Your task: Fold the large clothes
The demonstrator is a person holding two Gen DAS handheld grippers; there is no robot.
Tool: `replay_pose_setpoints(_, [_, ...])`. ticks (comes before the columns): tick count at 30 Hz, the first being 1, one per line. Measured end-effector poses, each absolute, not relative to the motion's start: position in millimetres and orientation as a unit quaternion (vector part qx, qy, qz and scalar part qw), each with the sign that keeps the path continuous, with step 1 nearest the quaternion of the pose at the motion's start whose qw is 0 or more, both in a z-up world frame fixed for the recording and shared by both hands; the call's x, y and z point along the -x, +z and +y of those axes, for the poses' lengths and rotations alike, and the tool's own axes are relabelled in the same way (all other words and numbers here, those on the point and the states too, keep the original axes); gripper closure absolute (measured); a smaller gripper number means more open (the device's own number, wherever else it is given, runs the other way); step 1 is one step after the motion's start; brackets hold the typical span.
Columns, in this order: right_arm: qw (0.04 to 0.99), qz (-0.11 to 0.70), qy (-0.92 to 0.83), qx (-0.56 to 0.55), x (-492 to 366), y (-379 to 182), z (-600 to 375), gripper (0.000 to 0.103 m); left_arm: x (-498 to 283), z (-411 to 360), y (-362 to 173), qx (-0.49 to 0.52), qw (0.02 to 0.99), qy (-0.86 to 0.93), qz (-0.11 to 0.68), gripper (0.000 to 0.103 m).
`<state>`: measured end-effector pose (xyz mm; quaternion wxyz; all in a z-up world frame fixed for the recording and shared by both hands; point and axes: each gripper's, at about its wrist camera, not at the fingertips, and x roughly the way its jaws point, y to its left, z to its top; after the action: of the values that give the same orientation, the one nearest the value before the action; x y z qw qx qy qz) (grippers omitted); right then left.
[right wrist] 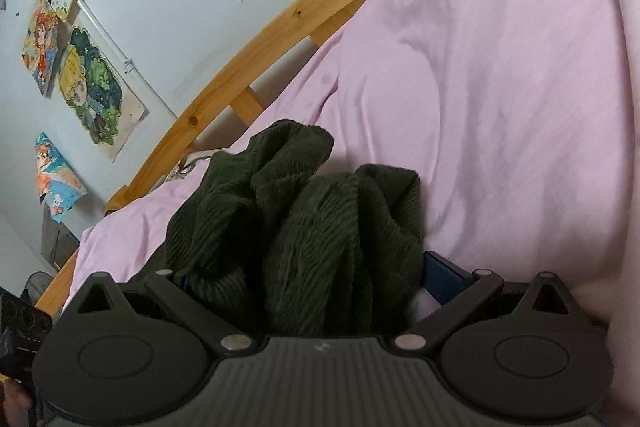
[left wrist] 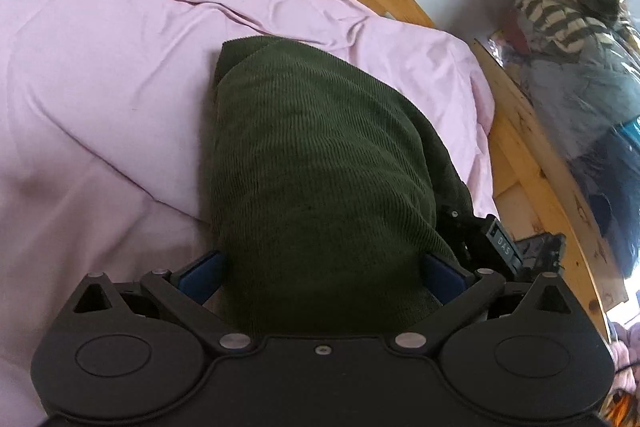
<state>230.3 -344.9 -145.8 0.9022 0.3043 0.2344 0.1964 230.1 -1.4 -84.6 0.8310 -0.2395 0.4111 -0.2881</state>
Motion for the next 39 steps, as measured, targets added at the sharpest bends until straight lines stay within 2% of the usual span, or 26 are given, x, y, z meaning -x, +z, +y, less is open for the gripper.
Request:
replay_pose_setpoints(4, [0.896, 0.229, 0.207, -0.318, -226.6, -149.2, -344.6, 0.025, -236.0, -3.9, -85.3, 0.230, 0.828, -0.295, 0.418, 0.000])
replay_pose_setpoints(6, [0.900, 0.224, 0.206, -0.313, -224.4, -146.9, -344.3, 0.027, -240.4, -3.1, -85.0, 0.233, 0.820, -0.296, 0.431, 0.000])
replay_pose_setpoints(12, [0.900, 0.223, 0.203, -0.315, -220.2, -144.4, -343.7, 0.024, -240.8, 3.2, -79.0, 0.223, 0.816, -0.293, 0.446, 0.000])
replay_pose_setpoints(15, [0.895, 0.231, 0.199, -0.325, -223.1, -148.1, -344.7, 0.018, -242.1, 6.4, -91.0, 0.258, 0.800, -0.298, 0.453, 0.000])
replay_pose_setpoints(20, [0.896, 0.235, 0.197, -0.321, -224.1, -148.5, -342.3, 0.018, -261.8, 11.5, -112.7, 0.309, 0.751, -0.329, 0.482, 0.000])
replay_pose_setpoints(25, [0.905, 0.206, 0.200, -0.314, -213.8, -141.6, -339.1, 0.045, -266.0, -4.1, -98.4, 0.265, 0.759, -0.329, 0.495, 0.000])
replay_pose_setpoints(28, [0.906, 0.179, 0.216, -0.318, -207.9, -131.2, -340.3, 0.050, -266.1, -9.7, -91.2, 0.252, 0.764, -0.331, 0.493, 0.001])
replay_pose_setpoints(35, [0.909, 0.082, 0.191, -0.361, -192.5, -105.4, -361.8, 0.050, -278.2, -25.0, -51.3, 0.221, 0.793, -0.367, 0.433, 0.002])
replay_pose_setpoints(39, [0.924, 0.086, 0.122, -0.352, -195.4, -99.2, -383.1, 0.037, -293.9, -55.1, -32.4, 0.172, 0.806, -0.387, 0.414, 0.001])
